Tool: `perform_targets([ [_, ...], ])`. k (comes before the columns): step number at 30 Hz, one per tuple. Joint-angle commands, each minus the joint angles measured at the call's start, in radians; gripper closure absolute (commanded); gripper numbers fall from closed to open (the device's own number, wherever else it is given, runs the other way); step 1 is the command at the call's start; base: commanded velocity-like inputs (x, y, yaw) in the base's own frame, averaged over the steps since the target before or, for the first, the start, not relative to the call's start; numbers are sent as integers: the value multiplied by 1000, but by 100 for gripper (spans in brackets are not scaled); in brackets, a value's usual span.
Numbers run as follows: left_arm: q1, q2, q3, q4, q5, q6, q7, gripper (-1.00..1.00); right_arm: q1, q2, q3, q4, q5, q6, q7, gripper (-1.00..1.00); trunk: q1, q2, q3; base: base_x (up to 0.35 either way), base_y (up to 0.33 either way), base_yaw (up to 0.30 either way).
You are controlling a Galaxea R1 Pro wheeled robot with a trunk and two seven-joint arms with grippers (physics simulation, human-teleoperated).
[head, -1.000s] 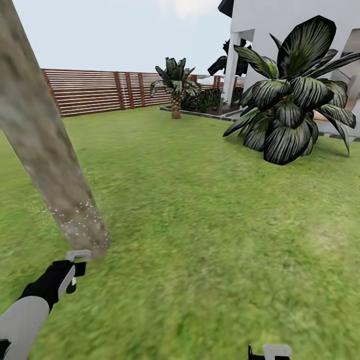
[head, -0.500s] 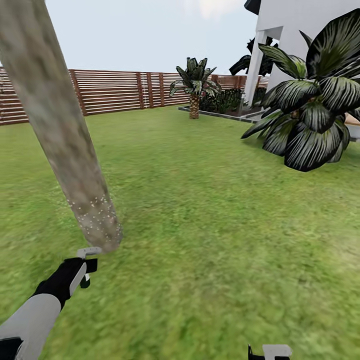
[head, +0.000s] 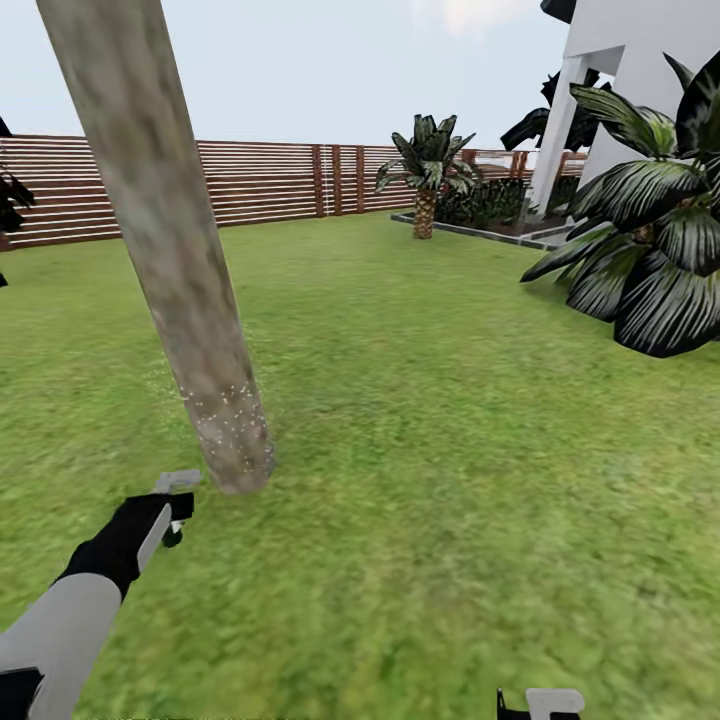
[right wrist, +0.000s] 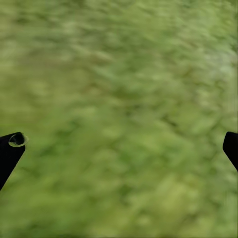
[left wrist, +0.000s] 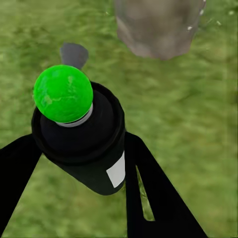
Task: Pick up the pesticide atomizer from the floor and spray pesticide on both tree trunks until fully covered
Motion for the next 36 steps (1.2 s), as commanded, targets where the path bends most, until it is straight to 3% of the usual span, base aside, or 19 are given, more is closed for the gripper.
perform_targets([
  [1,-17,-18,0,-15,-8,27,0,100,0,0,0,0,0,0,0,-100,0,0,0,0,0,11],
  [3,-71,-40,0,-31,-7,94,0,100,0,0,0,0,1,0,0,-100,0,0,0,0,0,4],
  [6,-114,-52,0,-44,-10,112,0,100,0,0,0,0,1,0,1,-100,0,0,0,0,0,0],
  [11,-120,-53,6,-181,-10,148,3,100,0,-3,0,0,1,0,1,-100,0,0,0,0,0,0],
  [18,-109,-38,10,-203,1,153,0,100,0,-5,0,0,1,0,1,-100,0,0,0,0,0,0],
  [20,-110,-58,4,-205,3,153,-1,100,0,-5,0,0,1,0,1,-100,0,0,0,0,0,0],
  [24,-109,-126,0,-204,0,156,-3,100,0,-5,0,0,1,0,1,-100,0,0,0,0,0,0],
  [26,-106,-144,-8,-204,-5,156,-3,100,0,-5,0,0,1,0,1,-100,0,0,0,0,0,0],
  [28,-105,-135,-3,-202,-7,155,-3,100,0,-5,0,0,1,0,1,-100,0,0,0,0,0,0],
  [30,-88,-76,1,-198,-5,152,-3,100,0,-5,0,0,1,0,1,-100,0,0,0,0,0,0],
  [32,-48,-42,3,-196,-3,145,-3,100,0,-5,0,0,1,0,1,-100,0,0,0,0,0,0],
  [34,22,-21,3,-195,-7,137,0,100,0,-5,0,1,1,0,1,-100,0,0,0,0,0,0],
  [36,72,-16,1,-191,-10,121,-2,100,0,-4,1,1,1,0,1,-100,0,0,0,-107,0,0],
])
